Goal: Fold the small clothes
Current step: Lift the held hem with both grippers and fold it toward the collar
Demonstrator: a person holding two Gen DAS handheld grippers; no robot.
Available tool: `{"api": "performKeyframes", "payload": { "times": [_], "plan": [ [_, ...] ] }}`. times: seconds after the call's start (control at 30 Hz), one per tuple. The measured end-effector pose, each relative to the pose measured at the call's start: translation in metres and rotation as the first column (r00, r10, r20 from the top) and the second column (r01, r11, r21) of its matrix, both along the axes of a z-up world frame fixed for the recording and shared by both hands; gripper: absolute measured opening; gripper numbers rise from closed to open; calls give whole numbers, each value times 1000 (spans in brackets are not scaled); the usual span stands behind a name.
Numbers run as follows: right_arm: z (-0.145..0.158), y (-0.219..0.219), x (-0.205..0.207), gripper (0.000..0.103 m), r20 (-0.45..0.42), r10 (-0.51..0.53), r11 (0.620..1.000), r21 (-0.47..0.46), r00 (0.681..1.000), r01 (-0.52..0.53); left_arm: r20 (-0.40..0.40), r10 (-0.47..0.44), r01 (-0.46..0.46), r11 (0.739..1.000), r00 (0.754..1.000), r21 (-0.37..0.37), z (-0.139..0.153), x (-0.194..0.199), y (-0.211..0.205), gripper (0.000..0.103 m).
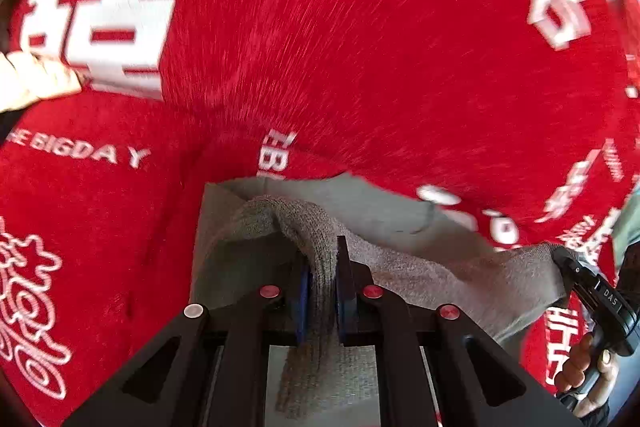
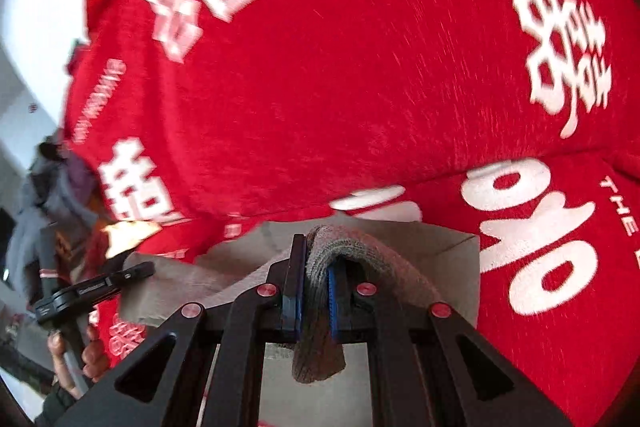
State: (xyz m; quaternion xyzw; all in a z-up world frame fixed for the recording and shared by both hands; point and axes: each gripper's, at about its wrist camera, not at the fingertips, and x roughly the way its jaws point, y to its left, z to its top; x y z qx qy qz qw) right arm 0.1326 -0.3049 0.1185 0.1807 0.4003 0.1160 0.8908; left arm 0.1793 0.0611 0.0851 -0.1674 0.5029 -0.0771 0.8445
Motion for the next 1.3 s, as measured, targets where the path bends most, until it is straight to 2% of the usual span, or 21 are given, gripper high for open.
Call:
{"api": "performKeyframes", "payload": {
  "times": [0.13, 0.23, 0.27, 0.33, 0.4, 0.53, 0.6, 0.67, 0.7, 0.77, 0.8, 0.87, 0.9, 0.93, 0.97, 1.0, 1.07, 1.17, 1.2, 1.23, 1.3],
  "plan": [
    [-55, -5, 43, 10, -123, -45, 998, -49, 991, 39, -115, 12, -11, 1000, 993, 10, -50, 29, -3, 12],
    [-81, -11, 56, 15, -185, -61, 998, -29, 981, 57, -193, 9, -20, 998, 981, -55, -70, 38, 3, 12],
    [-88, -16, 59, 18, -205, -77, 997, -10, 976, 77, -208, 9, -25, 997, 978, -74, -73, 39, 7, 18],
    [-91, -23, 62, 26, -216, -94, 995, 18, 972, 101, -192, 11, -35, 992, 981, -122, -68, 39, 16, 67],
    [-85, -31, 62, 38, -215, -122, 989, 51, 969, 136, -151, 62, -84, 986, 987, -146, -56, 35, 28, 87],
    [-61, -38, 50, 70, -170, -127, 985, 98, 977, 145, -103, 91, -112, 969, 991, -219, -29, 23, 51, 88],
    [-44, -38, 33, 74, -110, -109, 990, 82, 988, 118, -57, 76, -83, 986, 996, -146, -16, 9, 50, 88],
    [-32, -33, 18, 74, -71, -64, 998, 5, 995, 65, -3, -27, 27, 1000, 1000, 14, -9, -12, 32, 88],
    [-29, -29, 11, 74, -56, -38, 998, -59, 998, 34, 15, -106, 105, 990, 994, 97, -9, -23, 19, 88],
    [-31, -17, -1, 74, -42, 42, 980, -191, 998, -49, 4, -291, 280, 923, 957, 264, -18, -49, -11, 88],
    [-37, -9, -8, 74, -56, 106, 956, -268, 993, -117, -17, -370, 354, 875, 929, 331, -26, -63, -24, 88],
    [-49, 3, -18, 74, -85, 203, 914, -342, 976, -220, -77, -499, 485, 776, 863, 404, -45, -82, -49, 88],
    [-54, 9, -19, 74, -99, 239, 891, -373, 966, -259, -98, -532, 519, 744, 841, 420, -50, -86, -58, 88],
    [-59, 18, -19, 74, -113, 269, 863, -413, 956, -292, -108, -550, 539, 728, 828, 424, -54, -85, -66, 88],
    [-66, 30, -17, 74, -127, 303, 822, -467, 944, -326, -110, -559, 550, 728, 822, 409, -56, -80, -72, 88],
    [-71, 37, -13, 74, -139, 326, 797, -492, 935, -351, -108, -563, 558, 743, 820, 369, -55, -68, -77, 88],
    [-81, 50, 1, 74, -179, 364, 769, -496, 914, -403, -112, -539, 543, 773, 835, 328, -57, -46, -79, 88],
    [-93, 66, 27, 74, -221, 383, 743, -503, 897, -441, -136, -459, 479, 839, 878, 259, -66, -4, -75, 88],
    [-95, 66, 34, 74, -215, 373, 746, -510, 903, -429, -135, -426, 446, 866, 895, 227, -67, 8, -70, 88],
    [-93, 64, 44, 74, -201, 346, 764, -507, 916, -400, -126, -365, 384, 904, 922, 191, -67, 22, -60, 88],
    [-88, 54, 58, 74, -161, 270, 814, -489, 949, -314, -94, -242, 253, 959, 966, 131, -63, 40, -38, 88]
  ]
}}
